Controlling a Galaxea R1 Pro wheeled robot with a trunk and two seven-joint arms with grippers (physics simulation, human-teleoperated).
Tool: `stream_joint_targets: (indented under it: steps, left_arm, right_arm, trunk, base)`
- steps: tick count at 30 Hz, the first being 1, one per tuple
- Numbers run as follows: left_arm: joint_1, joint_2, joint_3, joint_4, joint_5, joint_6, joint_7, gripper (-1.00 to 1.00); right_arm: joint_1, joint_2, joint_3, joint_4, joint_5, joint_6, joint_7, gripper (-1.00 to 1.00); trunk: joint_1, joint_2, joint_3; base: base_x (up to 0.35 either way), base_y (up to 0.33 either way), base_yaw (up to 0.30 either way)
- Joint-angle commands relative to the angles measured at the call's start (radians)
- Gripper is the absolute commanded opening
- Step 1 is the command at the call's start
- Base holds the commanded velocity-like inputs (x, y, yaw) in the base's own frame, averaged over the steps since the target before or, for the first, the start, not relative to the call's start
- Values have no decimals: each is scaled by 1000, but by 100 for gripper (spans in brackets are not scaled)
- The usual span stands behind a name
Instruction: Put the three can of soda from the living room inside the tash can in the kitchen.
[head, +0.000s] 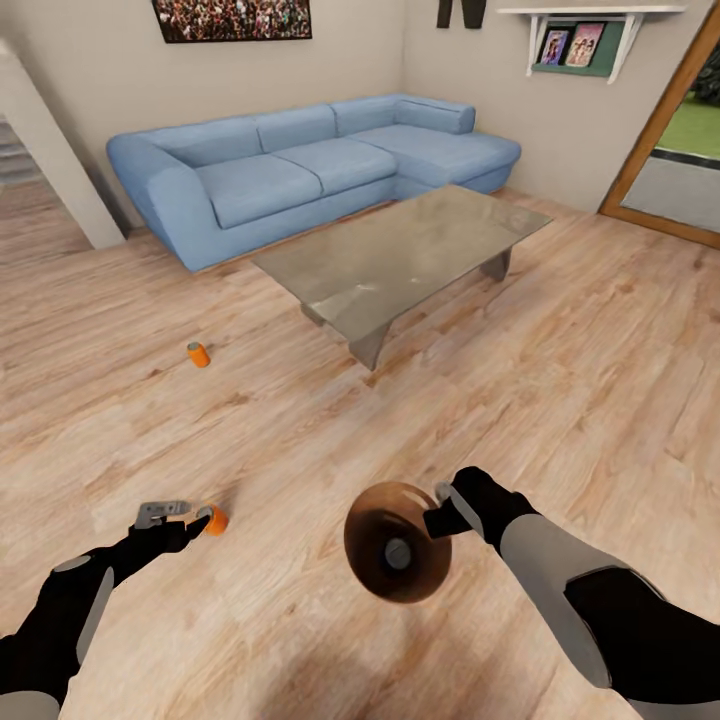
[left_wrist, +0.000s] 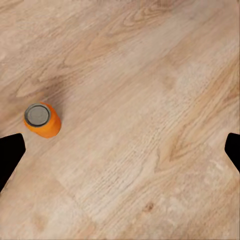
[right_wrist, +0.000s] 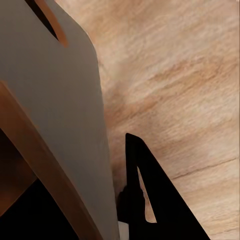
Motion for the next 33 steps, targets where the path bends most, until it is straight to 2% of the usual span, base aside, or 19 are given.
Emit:
stream_joint_targets:
  steps: [1,14,23,26,33]
  left_arm:
    - [0,0,0,0,0,0,0,100]
    - [-1,-8,-1,3,0,1,5,100]
    - [-1,-13,-4,7,-13,7,11,100]
    - [-2,-13,-4,8,-15,10,28,100]
    - [-4,-16,-5,15,-16,34,124,100]
  right_arm:
    - [0,0,-4,0,-20,1,1,-100]
    - [7,2,-4,-1,-20,1,-2,-100]
    - [9,2,-5,-2,-18,4,-4,-100]
    - [9,1,-6,-2,-17,5,-4,-100]
    - [9,-1,-12,0,-21,20,1,-100]
  trunk:
    - [0,0,0]
    - [0,0,0]
    - [0,0,0]
    - [0,0,0]
    - [0,0,0]
  base:
    - [241,233,222]
    - [304,126,198]
    - [324,11,42]
    - [293,1,2]
    - [57,0,0]
